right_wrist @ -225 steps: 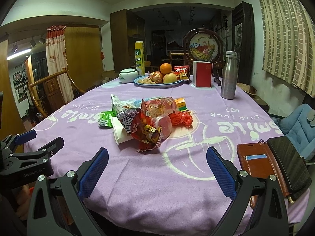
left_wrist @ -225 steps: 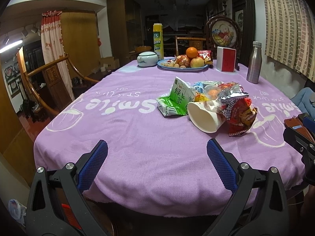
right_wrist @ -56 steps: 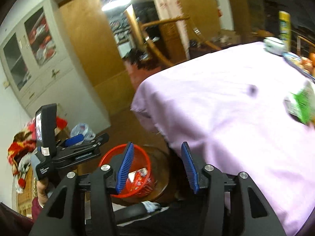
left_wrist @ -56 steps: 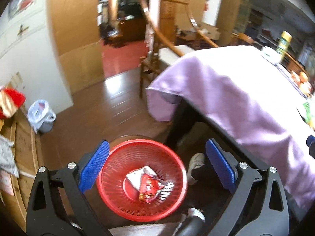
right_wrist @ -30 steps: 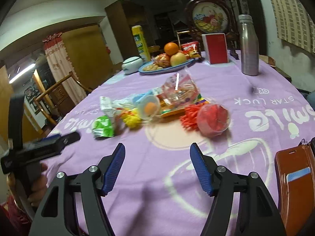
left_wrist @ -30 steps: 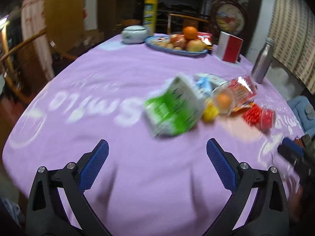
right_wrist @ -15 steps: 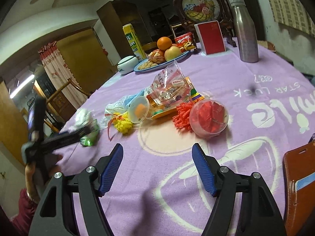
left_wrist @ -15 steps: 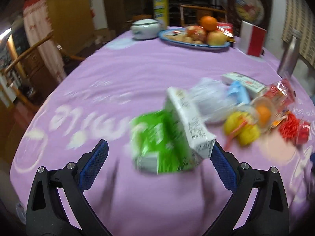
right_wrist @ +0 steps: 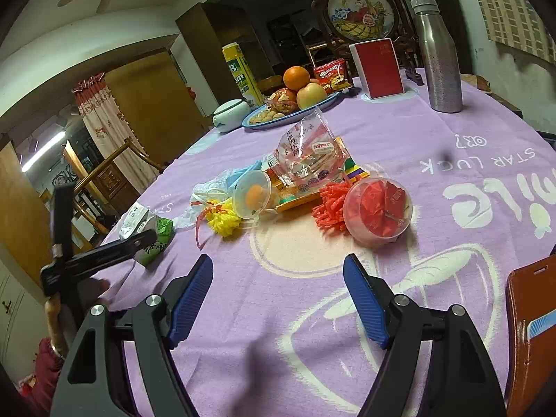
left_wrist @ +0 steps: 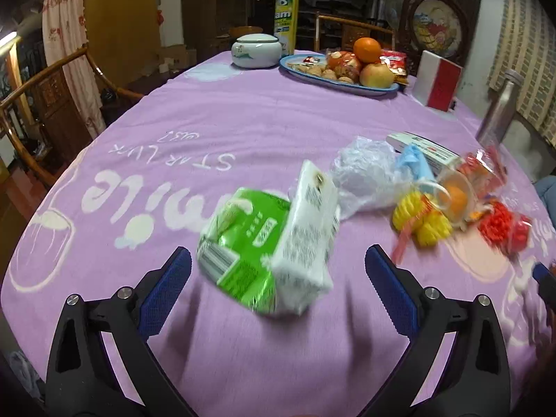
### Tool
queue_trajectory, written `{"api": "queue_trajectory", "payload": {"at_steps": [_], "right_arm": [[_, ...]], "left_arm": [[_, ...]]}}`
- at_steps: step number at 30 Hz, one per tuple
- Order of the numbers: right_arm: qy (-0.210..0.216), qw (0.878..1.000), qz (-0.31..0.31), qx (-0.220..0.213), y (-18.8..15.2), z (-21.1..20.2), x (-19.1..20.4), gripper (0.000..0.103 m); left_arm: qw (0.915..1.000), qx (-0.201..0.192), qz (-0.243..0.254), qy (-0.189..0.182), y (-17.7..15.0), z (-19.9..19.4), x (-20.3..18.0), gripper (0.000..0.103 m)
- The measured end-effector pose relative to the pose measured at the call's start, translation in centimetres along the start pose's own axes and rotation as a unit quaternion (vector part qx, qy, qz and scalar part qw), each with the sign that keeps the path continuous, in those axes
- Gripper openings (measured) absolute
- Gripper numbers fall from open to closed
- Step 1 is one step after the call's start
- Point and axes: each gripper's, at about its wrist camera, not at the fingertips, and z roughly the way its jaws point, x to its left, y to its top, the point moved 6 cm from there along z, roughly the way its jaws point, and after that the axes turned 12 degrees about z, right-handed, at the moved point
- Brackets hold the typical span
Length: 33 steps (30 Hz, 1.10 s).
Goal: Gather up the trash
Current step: 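Grasp the green-and-white milk carton with the left tool while the right tool grasps the clear ball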
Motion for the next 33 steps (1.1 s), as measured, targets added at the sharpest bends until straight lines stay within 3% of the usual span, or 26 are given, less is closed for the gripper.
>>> {"api": "queue_trajectory", "payload": {"at_steps": [5,8,12,14,15,16,22,29,33], "right_arm": [[0.008,1.000,0.007,0.009,0.0,0.1,-0.2,0.077],[0.013,1.000,0.012,0.012,0.1,0.2,-0.2,0.077],[0.017,1.000,0.015,0.017,0.1,0.3,-0.3,0.077],[0.017,1.000,0.015,0.014,0.1,0.2,-0.3,0.077],[0.016,1.000,0.014,0.012,0.1,0.2,-0.2,0.077],[0.014,1.000,0.010,0.008,0.1,0.0,-0.1,0.077],[-0.012,1.000,-0.002,-0.002,0.3,-0.3,0.0,0.072],[-0.099,0.995,0.017,-0.019,3.0,0.8,-2.3,0.071],[-0.127,0.990,0.048,-0.022,4.5,1.8,-4.1,0.071]], "left_arm": [[0.9994,-0.002,-0.031,0.017,1.0,0.9,1.6,0.096],[0.9987,0.010,-0.047,-0.014,0.8,1.7,1.9,0.096],[0.9948,0.067,-0.052,-0.056,0.4,4.2,1.8,0.096],[0.9932,0.050,-0.066,-0.082,0.7,3.9,2.0,0.092],[0.9921,0.034,-0.070,-0.098,0.8,3.4,2.0,0.080],[0.9906,0.012,-0.070,-0.117,1.0,2.6,1.9,0.076],[0.9816,-0.089,-0.075,-0.151,1.3,-1.3,2.0,0.072],[0.9809,-0.103,-0.046,-0.158,1.9,-2.1,1.0,0.072],[0.9783,-0.103,-0.050,-0.172,2.0,-1.8,1.1,0.072]]}}
